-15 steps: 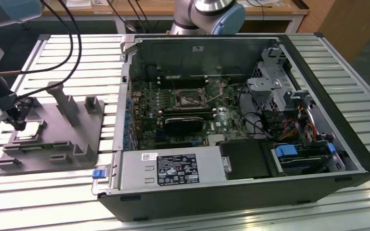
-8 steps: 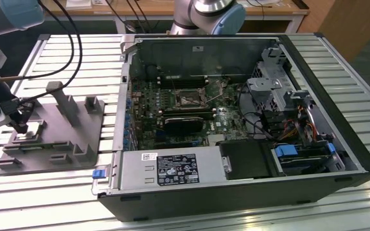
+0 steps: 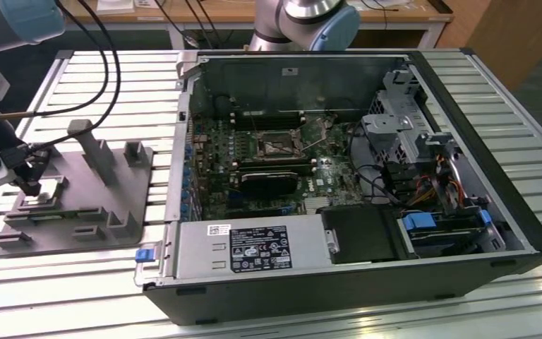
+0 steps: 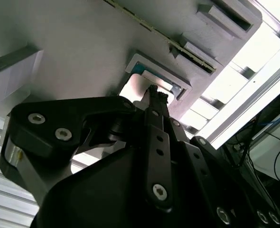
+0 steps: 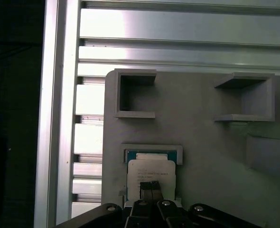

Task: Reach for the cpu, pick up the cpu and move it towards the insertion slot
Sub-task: 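Pick up the cpu and move it towards the insertion slot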

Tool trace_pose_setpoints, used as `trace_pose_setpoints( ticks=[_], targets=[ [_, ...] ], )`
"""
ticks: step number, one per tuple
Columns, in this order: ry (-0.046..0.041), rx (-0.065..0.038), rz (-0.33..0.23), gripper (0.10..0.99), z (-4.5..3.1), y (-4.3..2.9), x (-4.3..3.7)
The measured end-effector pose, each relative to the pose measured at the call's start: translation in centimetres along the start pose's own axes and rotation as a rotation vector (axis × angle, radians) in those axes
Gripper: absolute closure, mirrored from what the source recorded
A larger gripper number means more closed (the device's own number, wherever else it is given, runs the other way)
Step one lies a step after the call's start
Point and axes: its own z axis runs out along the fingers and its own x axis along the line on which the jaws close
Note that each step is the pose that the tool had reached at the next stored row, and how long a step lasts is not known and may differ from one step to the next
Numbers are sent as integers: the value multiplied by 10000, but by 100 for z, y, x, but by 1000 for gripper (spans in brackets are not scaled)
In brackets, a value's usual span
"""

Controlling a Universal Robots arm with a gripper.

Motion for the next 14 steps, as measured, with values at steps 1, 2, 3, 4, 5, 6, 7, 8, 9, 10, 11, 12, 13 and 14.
trace_pose_setpoints(
  ticks=[1, 2, 3, 4, 5, 6, 7, 8, 9, 10, 11, 12, 13, 14],
  targets=[
    [-1, 0, 0, 918, 0, 0, 0],
    [0, 0, 0, 918, 0, 0, 0],
    [-1, 0, 0, 855, 1, 0, 0],
    [0, 1, 0, 855, 1, 0, 0],
    [0, 1, 0, 792, 1, 0, 0],
    [-1, 1, 0, 733, 2, 0, 0],
    [0, 2, 0, 733, 2, 0, 0],
    [-1, 2, 0, 675, 2, 0, 0],
    [0, 3, 0, 620, 2, 0, 0],
    [0, 3, -1, 620, 2, 0, 0],
    [0, 3, -1, 561, 3, 0, 0],
    [-1, 3, 0, 561, 3, 0, 0],
    [-1, 4, -1, 498, 3, 0, 0],
    [-1, 4, 0, 498, 3, 0, 0]
  ],
)
